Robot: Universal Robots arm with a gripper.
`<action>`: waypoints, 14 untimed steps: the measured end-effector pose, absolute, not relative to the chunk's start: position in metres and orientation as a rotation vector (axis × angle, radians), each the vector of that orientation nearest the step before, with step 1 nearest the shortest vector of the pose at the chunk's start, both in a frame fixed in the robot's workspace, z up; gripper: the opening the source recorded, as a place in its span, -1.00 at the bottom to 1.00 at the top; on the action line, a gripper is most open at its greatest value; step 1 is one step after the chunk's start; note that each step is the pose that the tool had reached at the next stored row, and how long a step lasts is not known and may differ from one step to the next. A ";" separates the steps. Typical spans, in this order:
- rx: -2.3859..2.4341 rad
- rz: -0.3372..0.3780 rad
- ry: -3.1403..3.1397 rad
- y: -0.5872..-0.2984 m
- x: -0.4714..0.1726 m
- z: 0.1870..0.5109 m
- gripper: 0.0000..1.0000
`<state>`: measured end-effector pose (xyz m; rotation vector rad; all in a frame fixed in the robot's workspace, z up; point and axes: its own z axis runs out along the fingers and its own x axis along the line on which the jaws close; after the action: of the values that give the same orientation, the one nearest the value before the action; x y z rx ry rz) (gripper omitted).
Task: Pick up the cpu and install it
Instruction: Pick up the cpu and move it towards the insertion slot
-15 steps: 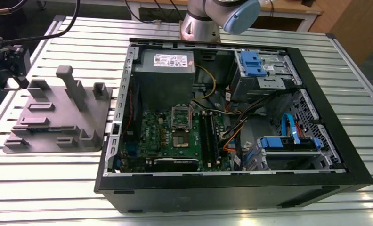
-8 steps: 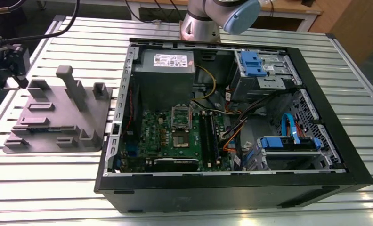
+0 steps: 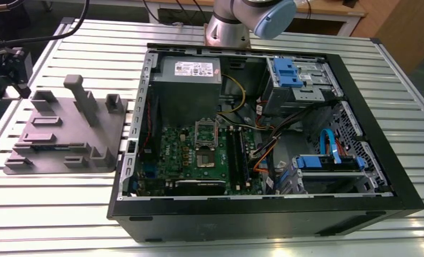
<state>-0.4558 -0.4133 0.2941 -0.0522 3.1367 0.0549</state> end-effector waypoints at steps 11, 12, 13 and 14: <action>-0.052 0.055 3.137 -0.413 -0.456 0.307 -0.06; -0.052 0.055 3.137 -0.413 -0.456 0.324 -0.06; -0.052 0.055 3.137 -0.413 -0.456 0.324 -0.06; -0.052 0.055 3.137 -0.413 -0.456 0.325 -0.06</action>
<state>-0.4558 -0.4133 0.3246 -0.0522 3.1367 0.0549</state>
